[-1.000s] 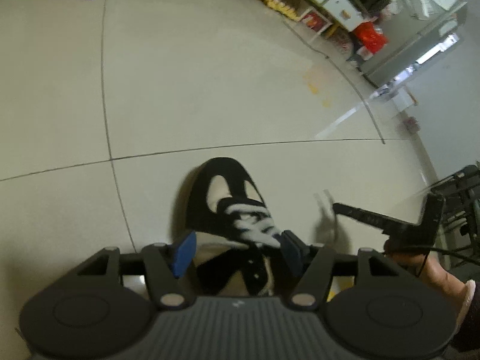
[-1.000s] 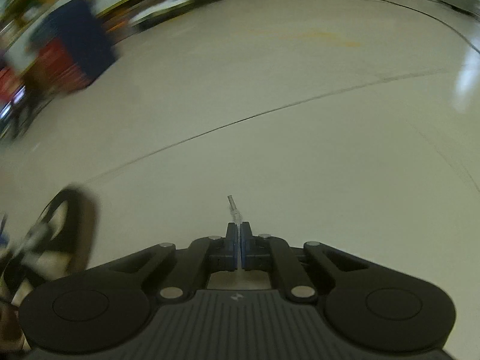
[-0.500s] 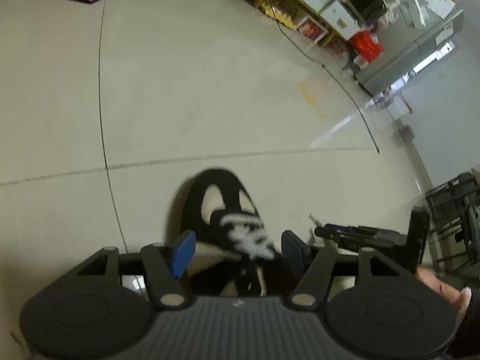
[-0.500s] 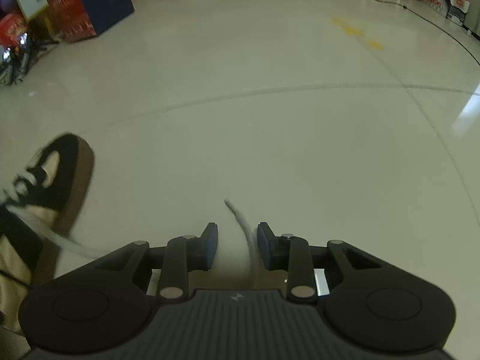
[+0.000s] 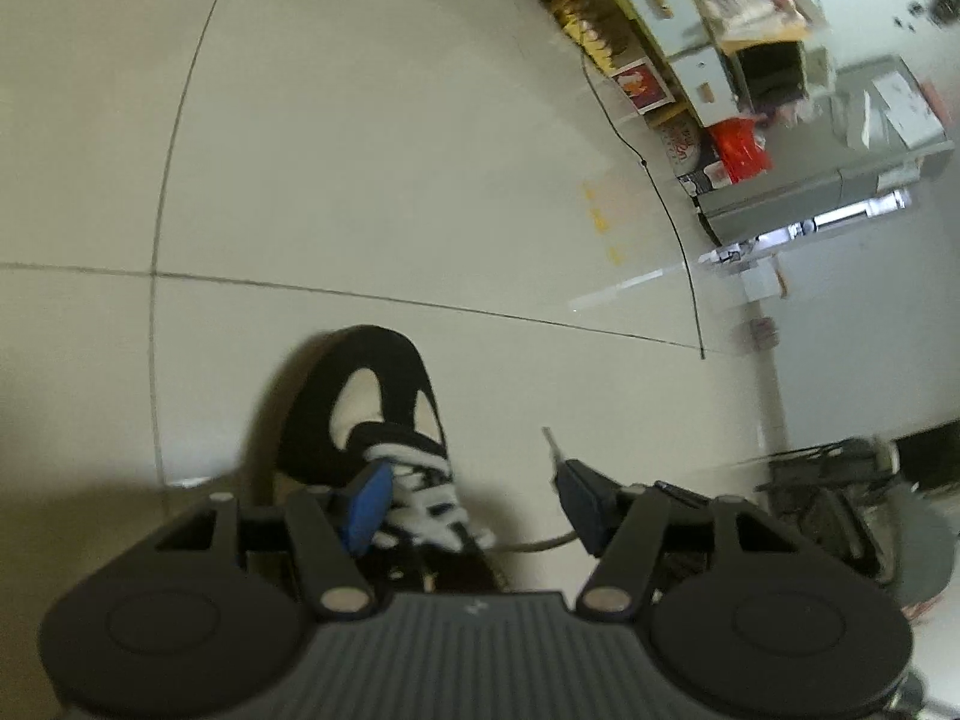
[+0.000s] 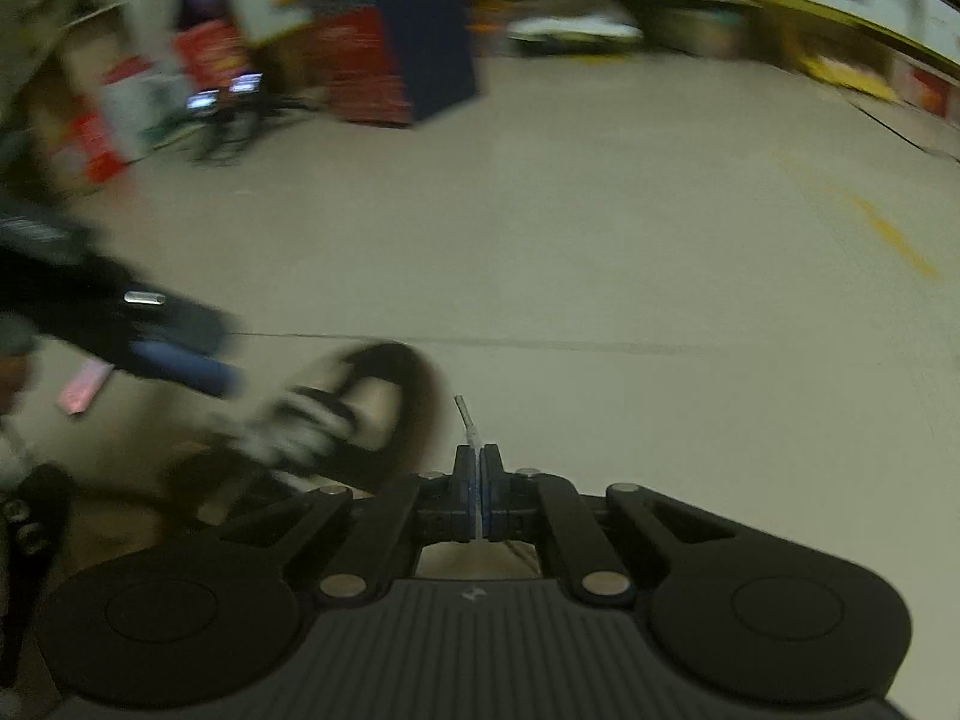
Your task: Lace up shoes with both hands
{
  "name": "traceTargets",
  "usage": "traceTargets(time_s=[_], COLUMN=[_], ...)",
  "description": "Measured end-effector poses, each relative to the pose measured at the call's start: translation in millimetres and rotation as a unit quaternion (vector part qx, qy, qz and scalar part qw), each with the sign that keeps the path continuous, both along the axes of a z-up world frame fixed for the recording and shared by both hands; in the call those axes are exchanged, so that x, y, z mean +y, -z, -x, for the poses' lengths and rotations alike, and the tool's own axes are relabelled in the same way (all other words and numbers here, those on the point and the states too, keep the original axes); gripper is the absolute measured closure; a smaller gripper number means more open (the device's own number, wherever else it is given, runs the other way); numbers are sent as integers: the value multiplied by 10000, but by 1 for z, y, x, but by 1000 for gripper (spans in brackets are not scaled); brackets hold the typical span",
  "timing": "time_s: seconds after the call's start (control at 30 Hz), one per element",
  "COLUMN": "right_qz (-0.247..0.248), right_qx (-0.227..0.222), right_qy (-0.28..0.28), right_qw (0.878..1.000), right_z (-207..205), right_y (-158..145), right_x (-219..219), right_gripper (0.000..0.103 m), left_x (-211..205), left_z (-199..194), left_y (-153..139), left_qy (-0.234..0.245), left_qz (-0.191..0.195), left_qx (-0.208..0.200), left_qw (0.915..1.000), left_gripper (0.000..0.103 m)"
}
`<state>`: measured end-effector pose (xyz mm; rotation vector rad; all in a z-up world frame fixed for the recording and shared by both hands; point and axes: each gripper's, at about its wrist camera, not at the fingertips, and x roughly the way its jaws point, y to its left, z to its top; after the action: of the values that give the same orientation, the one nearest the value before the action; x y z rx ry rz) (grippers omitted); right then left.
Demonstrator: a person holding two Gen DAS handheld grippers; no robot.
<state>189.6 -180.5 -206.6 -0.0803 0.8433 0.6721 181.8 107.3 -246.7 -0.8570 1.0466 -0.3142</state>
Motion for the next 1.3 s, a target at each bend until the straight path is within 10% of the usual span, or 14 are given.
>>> traceTargets(time_s=[0.27, 0.63, 1.3], right_qz=[-378, -275, -281], right_qx=[-156, -59, 316], right_qy=[-542, -753, -779], right_qw=[9977, 9968, 9961], right_z=[23, 29, 31], right_y=[-26, -23, -7], right_x=[37, 55, 77], right_gripper=[101, 101, 101], left_x=[0, 5, 9], left_z=[1, -1, 8], left_y=[2, 20, 39], left_qy=[-516, -729, -786], left_qz=[180, 504, 852], left_qx=[37, 530, 961], left_qw=[9985, 9947, 9886], left_gripper=[43, 80, 82])
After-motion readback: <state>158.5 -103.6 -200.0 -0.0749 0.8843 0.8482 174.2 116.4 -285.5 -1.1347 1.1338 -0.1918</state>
